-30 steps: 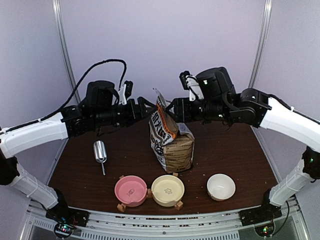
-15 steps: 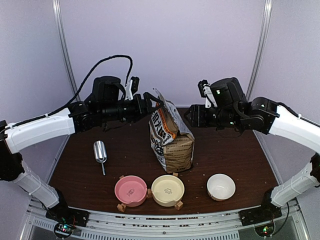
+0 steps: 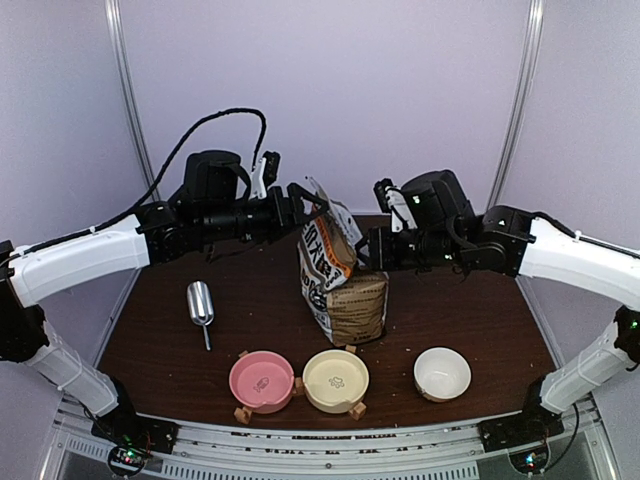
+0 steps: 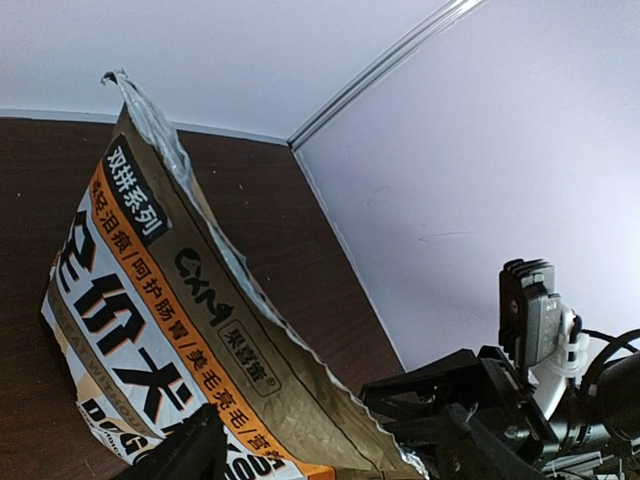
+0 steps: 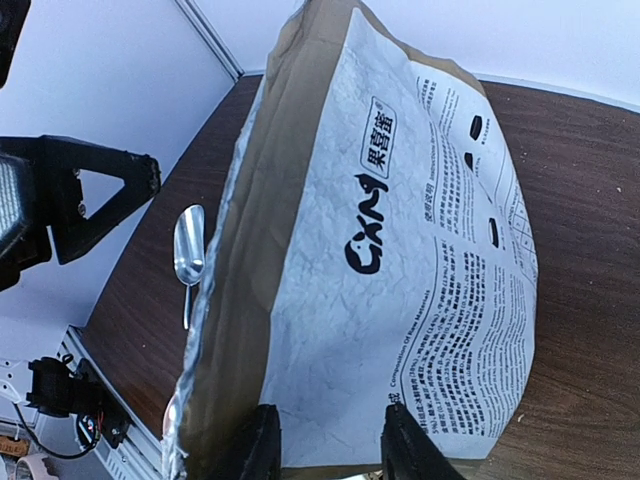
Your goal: Serve the pet food
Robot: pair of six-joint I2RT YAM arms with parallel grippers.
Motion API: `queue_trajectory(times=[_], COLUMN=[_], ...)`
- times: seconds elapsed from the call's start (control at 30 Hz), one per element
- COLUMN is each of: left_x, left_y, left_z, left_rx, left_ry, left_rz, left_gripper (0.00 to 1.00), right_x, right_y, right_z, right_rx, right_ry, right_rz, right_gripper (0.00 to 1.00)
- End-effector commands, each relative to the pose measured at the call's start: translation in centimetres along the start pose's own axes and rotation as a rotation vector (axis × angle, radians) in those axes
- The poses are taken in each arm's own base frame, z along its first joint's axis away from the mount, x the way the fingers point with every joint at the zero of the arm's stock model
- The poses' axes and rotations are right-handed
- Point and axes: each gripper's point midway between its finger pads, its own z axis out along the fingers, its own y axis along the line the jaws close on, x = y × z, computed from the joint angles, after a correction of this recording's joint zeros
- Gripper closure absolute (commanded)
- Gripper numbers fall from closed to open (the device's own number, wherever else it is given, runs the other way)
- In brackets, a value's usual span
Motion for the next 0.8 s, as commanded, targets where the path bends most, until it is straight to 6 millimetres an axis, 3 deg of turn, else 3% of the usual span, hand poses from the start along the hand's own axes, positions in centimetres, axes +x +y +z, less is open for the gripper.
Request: queue_trajectory(times=[0.0, 0.2, 0.47, 0.77], left_x=[-1.2, -1.2, -3.0, -3.1], left_y=[-1.8, 0.4, 2.3, 2.7], left_z=[0.3, 1.1, 1.4, 2.4], left_rx=[0.06, -0.006, -0.041, -0.036], left_ry=[-0.03, -0.027, -0.076, -0.056], left_rz=[0.025, -0.014, -0.039, -0.047], left_gripper=[0.26, 0.42, 0.66, 0.7], right_x=[0.7, 1.7, 2.2, 2.2], right_y=[2.1, 3.0, 2.9, 3.1], right_z=[0.7, 1.1, 1.1, 0.9], right_rx=[-0.086, -0.102, -0.102, -0.103], right_ry=[0.022, 0.039, 0.045, 0.043], right_rz=[-0.001, 0.004, 0.01, 0.008], right_gripper=[0.65, 0.66, 0.66, 0.66])
